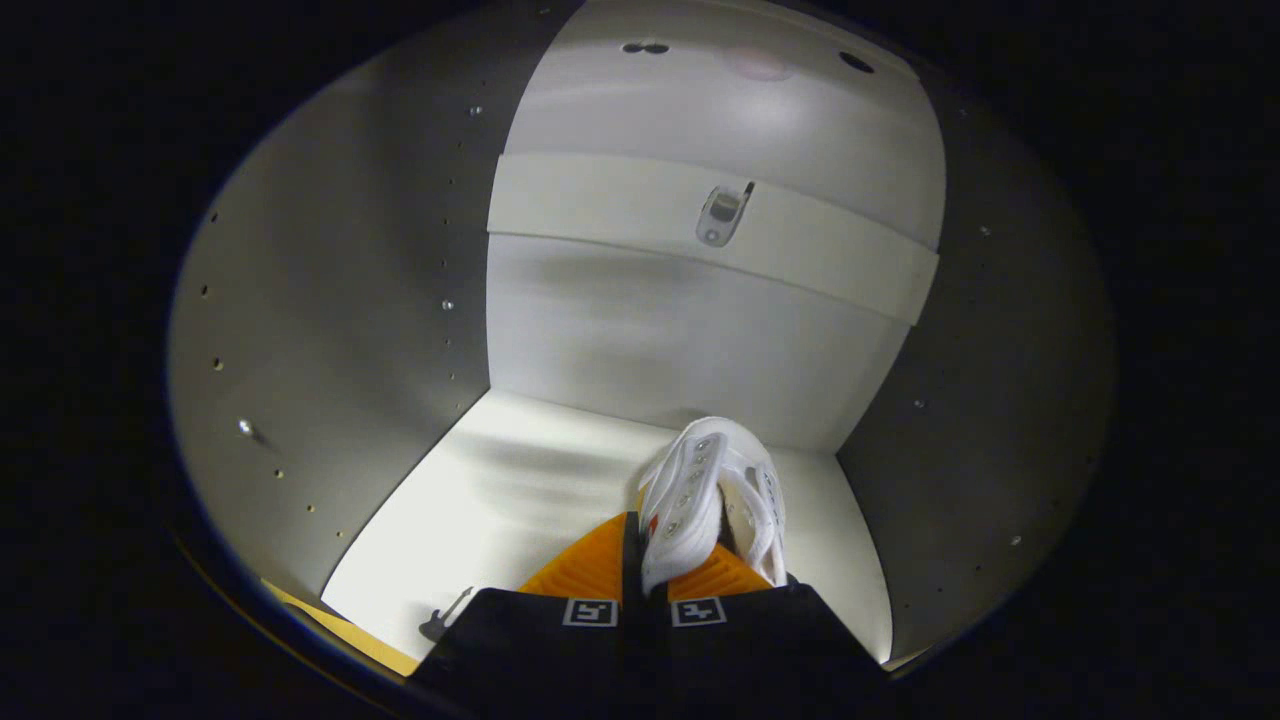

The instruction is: Open the shoe cabinet door, grab the shoes and put them into the shoe cabinet, then close the shoe cabinet door.

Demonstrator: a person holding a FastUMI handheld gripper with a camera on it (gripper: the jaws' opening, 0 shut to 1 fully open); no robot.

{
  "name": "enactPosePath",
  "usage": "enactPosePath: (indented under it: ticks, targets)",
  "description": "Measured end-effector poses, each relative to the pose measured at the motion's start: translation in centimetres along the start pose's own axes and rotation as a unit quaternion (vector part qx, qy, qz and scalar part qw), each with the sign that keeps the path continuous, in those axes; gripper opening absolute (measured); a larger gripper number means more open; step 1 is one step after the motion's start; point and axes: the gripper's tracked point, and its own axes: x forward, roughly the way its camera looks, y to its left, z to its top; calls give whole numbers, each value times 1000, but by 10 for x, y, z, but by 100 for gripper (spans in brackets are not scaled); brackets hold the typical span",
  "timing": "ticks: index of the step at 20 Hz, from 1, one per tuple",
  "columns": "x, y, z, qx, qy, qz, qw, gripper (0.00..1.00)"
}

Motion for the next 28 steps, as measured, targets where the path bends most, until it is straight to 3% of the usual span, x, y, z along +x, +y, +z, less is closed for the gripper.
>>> enactPosePath:
  ticks: [3,7,8,11,14,18,21,28]
  targets:
    - [11,7,-2,-31,0,-15,999,5]
    - [9,12,-6,-23,14,-28,999,8]
    - [8,13,-7,-16,17,-25,999,18]
    - [-3,19,-5,27,23,-1,999,33]
    - [-23,21,0,49,22,20,998,74]
    - [-53,24,5,67,8,37,997,92]
    - [-83,19,15,89,-12,42,995,99]
    - [-175,-14,36,121,-107,3,987,99]
